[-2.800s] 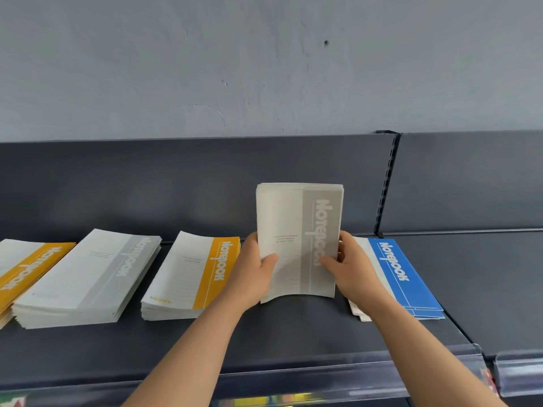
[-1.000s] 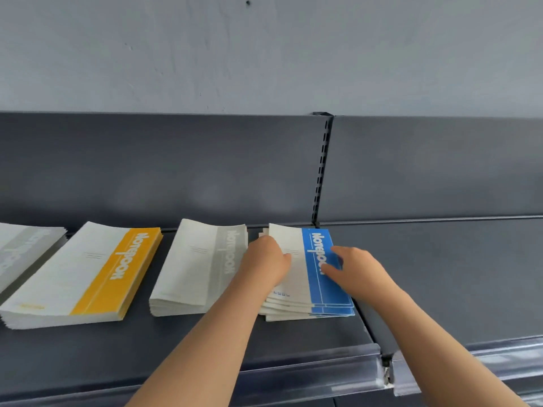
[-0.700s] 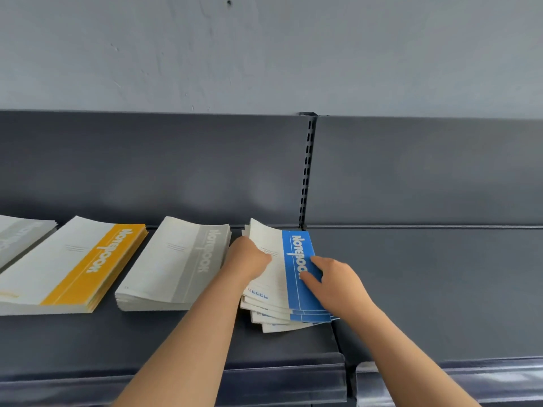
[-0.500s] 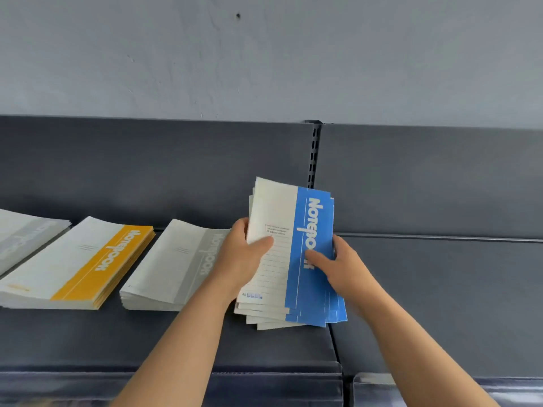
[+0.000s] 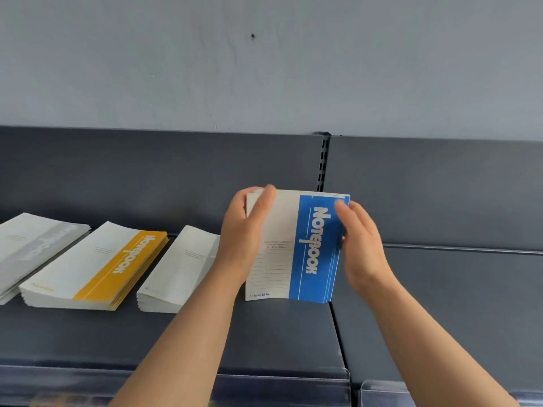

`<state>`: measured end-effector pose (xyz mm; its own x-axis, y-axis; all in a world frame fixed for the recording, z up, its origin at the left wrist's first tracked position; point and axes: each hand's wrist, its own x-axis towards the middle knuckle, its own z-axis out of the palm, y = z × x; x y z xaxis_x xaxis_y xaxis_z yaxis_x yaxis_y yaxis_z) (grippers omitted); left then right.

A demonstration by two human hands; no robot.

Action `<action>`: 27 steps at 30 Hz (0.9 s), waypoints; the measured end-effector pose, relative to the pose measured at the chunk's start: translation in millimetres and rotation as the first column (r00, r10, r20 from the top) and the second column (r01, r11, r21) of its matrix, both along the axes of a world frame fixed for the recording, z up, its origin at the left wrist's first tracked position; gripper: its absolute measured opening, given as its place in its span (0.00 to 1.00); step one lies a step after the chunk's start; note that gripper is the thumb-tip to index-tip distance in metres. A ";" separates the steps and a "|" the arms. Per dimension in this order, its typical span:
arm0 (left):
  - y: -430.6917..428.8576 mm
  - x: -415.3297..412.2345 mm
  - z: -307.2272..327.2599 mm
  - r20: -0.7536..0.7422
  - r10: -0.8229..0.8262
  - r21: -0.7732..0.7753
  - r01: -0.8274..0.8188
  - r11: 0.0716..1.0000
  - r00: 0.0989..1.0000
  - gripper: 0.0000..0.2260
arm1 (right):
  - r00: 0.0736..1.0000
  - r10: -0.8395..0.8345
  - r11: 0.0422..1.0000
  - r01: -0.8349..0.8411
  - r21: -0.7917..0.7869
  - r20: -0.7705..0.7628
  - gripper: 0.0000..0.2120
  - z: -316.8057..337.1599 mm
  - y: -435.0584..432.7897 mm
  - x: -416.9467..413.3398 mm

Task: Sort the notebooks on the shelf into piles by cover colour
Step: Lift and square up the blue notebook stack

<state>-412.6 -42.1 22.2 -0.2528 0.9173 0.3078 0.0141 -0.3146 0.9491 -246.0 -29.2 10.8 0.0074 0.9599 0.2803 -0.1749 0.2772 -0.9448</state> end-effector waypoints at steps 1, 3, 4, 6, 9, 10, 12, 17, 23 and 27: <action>1.9 4.5 8.0 0.029 0.036 -0.021 -0.036 0.999 0.999 0.23 | 0.999 -0.009 0.999 0.007 -0.048 -0.034 0.19 8.0 2.5 -3.0; 5.3 16.4 18.0 0.059 0.101 -0.075 -0.097 0.992 0.993 0.19 | 0.996 -0.055 0.985 0.043 -0.167 -0.068 0.22 18.3 8.7 -9.9; 6.1 22.3 20.2 0.041 0.142 -0.090 -0.138 0.986 0.989 0.15 | 0.994 -0.087 0.976 0.070 -0.205 -0.073 0.19 20.1 11.5 -13.2; 7.8 28.0 20.3 -0.002 0.201 -0.089 -0.201 0.976 0.980 0.08 | 0.988 -0.139 0.969 0.122 -0.215 -0.066 0.14 19.3 13.6 -18.0; 5.8 22.0 13.7 0.003 0.121 -0.052 -0.121 0.991 0.993 0.14 | 0.996 -0.074 0.984 0.064 -0.166 -0.051 0.21 12.0 9.7 -13.6; 3.3 18.3 7.9 0.024 0.039 -0.055 -0.038 0.998 0.999 0.18 | 0.999 -0.026 0.987 0.021 -0.160 -0.028 0.25 6.5 7.4 -9.3; -2.6 12.1 -12.7 0.007 -0.107 -0.106 0.107 0.989 0.994 0.22 | 0.998 0.047 0.989 -0.041 -0.144 0.038 0.19 -9.0 1.0 -0.3; -11.8 6.3 -54.5 -0.465 -0.051 -0.176 -0.035 0.984 0.884 0.13 | 0.920 -0.027 0.996 0.057 -0.067 0.391 0.10 -44.8 -2.1 11.0; -12.7 3.0 -57.7 -0.533 -0.018 -0.195 -0.103 0.975 0.846 0.13 | 0.905 -0.015 1.000 0.024 -0.017 0.425 0.10 -53.3 -2.9 10.5; -11.6 5.0 -60.1 -0.564 -0.040 -0.235 -0.115 0.965 0.825 0.11 | 0.793 -0.012 0.996 0.063 -0.063 0.609 0.09 -67.2 -0.3 12.2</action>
